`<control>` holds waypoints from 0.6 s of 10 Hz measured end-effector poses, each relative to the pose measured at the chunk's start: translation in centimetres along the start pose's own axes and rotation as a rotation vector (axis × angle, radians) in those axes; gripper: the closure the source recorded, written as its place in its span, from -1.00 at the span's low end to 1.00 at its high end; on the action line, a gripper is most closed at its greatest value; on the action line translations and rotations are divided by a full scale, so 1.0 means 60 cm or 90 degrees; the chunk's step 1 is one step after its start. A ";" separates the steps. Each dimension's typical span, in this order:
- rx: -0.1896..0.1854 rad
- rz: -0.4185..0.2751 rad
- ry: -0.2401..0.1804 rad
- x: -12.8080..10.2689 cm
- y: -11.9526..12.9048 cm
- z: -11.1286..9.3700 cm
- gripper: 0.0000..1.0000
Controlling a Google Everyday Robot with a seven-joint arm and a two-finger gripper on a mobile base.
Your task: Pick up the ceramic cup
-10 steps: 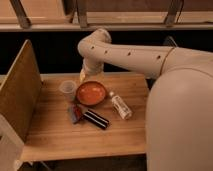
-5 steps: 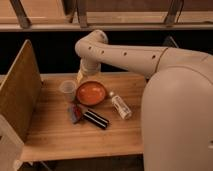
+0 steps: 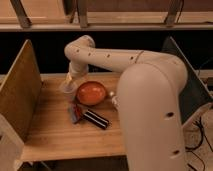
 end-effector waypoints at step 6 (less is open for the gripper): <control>-0.024 0.029 0.043 -0.040 0.007 0.106 -0.26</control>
